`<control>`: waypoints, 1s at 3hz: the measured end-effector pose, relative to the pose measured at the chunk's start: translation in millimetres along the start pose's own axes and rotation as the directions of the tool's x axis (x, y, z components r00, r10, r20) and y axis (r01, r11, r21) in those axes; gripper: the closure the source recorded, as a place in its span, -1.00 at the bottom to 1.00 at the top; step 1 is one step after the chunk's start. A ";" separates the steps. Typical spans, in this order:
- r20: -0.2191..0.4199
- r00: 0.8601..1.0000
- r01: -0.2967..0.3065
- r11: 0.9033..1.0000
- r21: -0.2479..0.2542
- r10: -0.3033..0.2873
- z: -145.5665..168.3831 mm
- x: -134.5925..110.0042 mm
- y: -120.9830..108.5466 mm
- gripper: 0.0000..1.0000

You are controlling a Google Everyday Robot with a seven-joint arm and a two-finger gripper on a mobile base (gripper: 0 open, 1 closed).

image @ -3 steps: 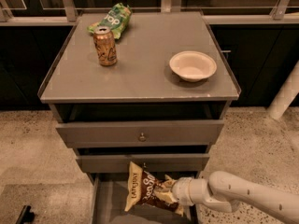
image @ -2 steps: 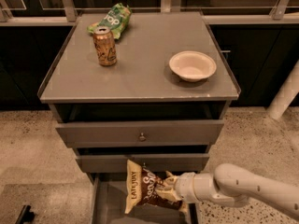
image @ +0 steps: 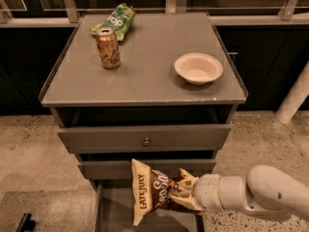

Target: Pick brown chip bag from bottom drawer and place on counter

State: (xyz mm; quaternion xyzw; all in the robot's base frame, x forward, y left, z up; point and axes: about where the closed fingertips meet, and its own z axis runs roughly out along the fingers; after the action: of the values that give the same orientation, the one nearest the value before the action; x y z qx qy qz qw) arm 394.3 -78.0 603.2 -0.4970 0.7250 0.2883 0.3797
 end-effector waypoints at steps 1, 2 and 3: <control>-0.008 0.998 0.061 0.994 0.090 -0.060 -45.5 -39.2 10.0 1.00; -0.008 0.998 0.061 0.994 0.090 -0.060 -45.5 -39.3 10.1 1.00; -0.036 0.990 0.138 0.986 0.098 -0.135 -59.4 -66.4 15.1 1.00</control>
Offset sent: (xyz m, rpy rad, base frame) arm -0.0098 -0.0071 0.0419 -0.0235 -0.0649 -0.0255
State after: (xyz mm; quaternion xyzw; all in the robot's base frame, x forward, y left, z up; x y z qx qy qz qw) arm 378.8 -86.8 691.8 -0.5297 0.7084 0.2175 0.4125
